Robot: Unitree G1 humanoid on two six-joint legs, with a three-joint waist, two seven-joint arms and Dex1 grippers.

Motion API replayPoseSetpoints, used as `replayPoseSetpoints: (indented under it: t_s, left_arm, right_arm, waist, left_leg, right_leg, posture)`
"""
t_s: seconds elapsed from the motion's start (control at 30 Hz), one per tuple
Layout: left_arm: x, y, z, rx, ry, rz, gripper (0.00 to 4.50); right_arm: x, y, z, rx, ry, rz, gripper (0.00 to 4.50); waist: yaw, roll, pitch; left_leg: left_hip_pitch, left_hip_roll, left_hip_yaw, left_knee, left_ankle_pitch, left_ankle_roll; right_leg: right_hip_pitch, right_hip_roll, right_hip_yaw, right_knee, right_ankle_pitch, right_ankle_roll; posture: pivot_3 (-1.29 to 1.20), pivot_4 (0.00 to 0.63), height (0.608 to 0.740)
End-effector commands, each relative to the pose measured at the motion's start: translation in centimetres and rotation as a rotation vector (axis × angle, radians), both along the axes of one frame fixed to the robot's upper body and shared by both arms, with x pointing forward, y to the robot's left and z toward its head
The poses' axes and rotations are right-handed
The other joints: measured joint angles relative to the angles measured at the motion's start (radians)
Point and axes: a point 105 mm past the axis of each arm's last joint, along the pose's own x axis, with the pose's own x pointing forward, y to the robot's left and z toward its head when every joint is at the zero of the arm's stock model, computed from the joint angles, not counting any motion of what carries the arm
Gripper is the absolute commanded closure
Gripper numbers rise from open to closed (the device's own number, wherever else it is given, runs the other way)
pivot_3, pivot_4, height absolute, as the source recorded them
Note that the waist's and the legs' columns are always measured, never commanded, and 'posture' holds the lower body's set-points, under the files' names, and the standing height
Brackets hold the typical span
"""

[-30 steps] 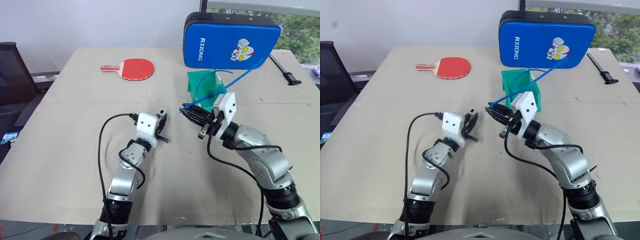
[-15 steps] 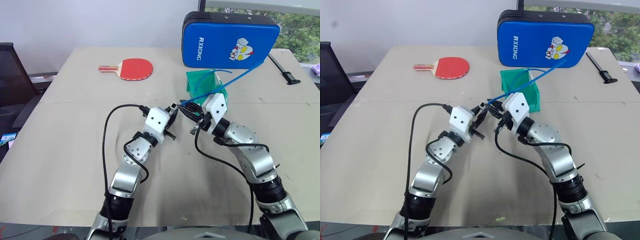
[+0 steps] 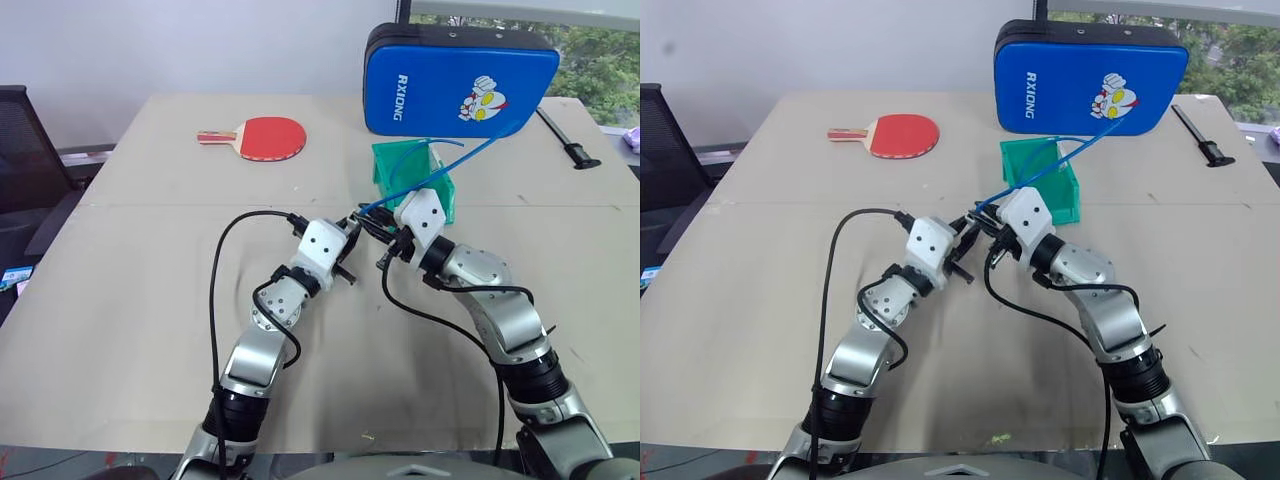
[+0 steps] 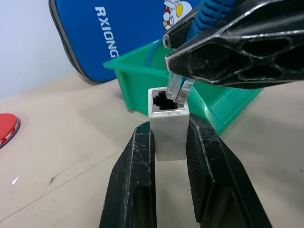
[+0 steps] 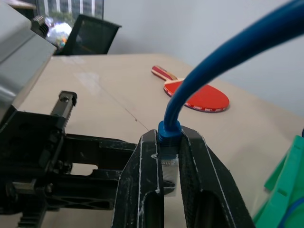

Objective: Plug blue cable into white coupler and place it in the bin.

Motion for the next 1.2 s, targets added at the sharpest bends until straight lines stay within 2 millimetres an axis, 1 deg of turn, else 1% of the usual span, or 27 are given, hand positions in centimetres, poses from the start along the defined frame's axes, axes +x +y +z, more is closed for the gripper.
replayPoseSetpoints:
  t_s: [0.03, 0.13, 0.3, 0.5, 0.6, 0.8, 0.87, 1.07, 1.2]
  left_arm:
    - [-0.6, -0.7, 1.9, 0.003, -0.086, -0.033, 4.21]
    - [-0.6, -1.0, 2.2, 0.018, -0.099, -0.041, 4.21]
    - [-0.7, -1.4, 2.4, 0.034, -0.111, -0.056, 4.21]
    - [-0.9, -1.7, 2.6, 0.041, -0.122, -0.06, 4.21]
    - [-0.8, -1.3, 2.4, 0.02, -0.101, -0.04, 4.21]
    - [-0.6, -0.8, 2.1, -0.01, -0.074, -0.018, 4.21]
    - [-0.5, -0.7, 2.1, -0.013, -0.071, -0.016, 4.21]
    - [-0.4, -0.6, 2.0, -0.018, -0.061, -0.016, 4.21]
    - [-0.4, -0.7, 1.9, -0.021, -0.052, -0.02, 4.21]
  right_arm:
    - [-0.2, 0.3, -0.6, -0.062, 0.014, 0.007, 4.5]
    - [-0.5, 0.9, -0.6, -0.096, 0.015, 0.034, 4.5]
    - [-0.2, 1.4, -1.0, -0.151, 0.048, 0.016, 4.5]
    - [0.8, 1.1, -1.7, -0.185, 0.116, -0.076, 4.5]
    - [0.5, 1.3, -1.1, -0.155, 0.101, -0.067, 4.5]
    - [-0.3, 1.4, 1.6, 0.009, 0.001, -0.017, 4.5]
    - [-0.4, 1.1, 1.8, 0.032, -0.007, -0.018, 4.5]
    - [-0.5, 0.5, 1.3, 0.047, -0.004, -0.023, 4.5]
    - [-0.4, 0.2, 1.7, 0.083, -0.024, -0.04, 4.5]
  waist:
    - [0.0, 0.0, 0.0]
    - [0.0, 0.0, 0.0]
    - [0.0, 0.0, 0.0]
    - [0.0, 0.0, 0.0]
    - [0.0, 0.0, 0.0]
    - [-0.001, 0.0, 0.0]
    - [-0.001, 0.0, 0.0]
    - [-0.001, 0.0, 0.0]
    - [-0.001, 0.0, 0.0]
  left_leg:
    - [0.0, 0.0, 0.0, 0.0, 0.0, 0.0]
    - [0.0, 0.0, 0.0, 0.0, 0.0, 0.0]
    - [0.0, 0.0, 0.0, 0.0, 0.0, 0.0]
    - [0.0, 0.0, 0.0, 0.0, 0.0, 0.0]
    - [0.0, 0.0, 0.0, 0.0, 0.0, 0.0]
    - [-0.001, 0.0, -0.001, 0.0, 0.0, 0.0]
    - [-0.001, 0.0, -0.001, 0.0, 0.0, 0.0]
    - [0.0, 0.0, -0.001, 0.0, 0.0, 0.0]
    - [0.0, 0.0, -0.001, 0.0, 0.0, 0.0]
  right_leg:
    - [0.0, 0.0, 0.0, 0.0, 0.0, 0.0]
    - [0.0, 0.0, 0.0, 0.0, 0.0, 0.0]
    - [0.0, 0.0, 0.0, 0.0, 0.0, 0.0]
    - [0.0, -0.001, 0.0, 0.0, 0.0, 0.0]
    - [0.0, -0.001, -0.001, 0.0, 0.0, 0.0]
    - [0.0, -0.001, -0.001, 0.0, 0.0, 0.0]
    - [0.0, -0.001, -0.001, 0.0, 0.0, 0.0]
    - [0.0, 0.0, -0.001, 0.0, 0.0, 0.0]
    - [0.0, 0.0, -0.001, 0.0, 0.0, 0.0]
  posture:
    - [0.0, 0.15, 0.74]
    - [0.0, 0.15, 0.74]
    - [0.0, 0.15, 0.74]
    - [0.0, 0.15, 0.74]
    - [0.0, 0.15, 0.74]
    - [0.0, 0.15, 0.74]
    - [0.0, 0.15, 0.74]
    - [0.0, 0.15, 0.74]
    - [0.0, 0.15, 0.74]
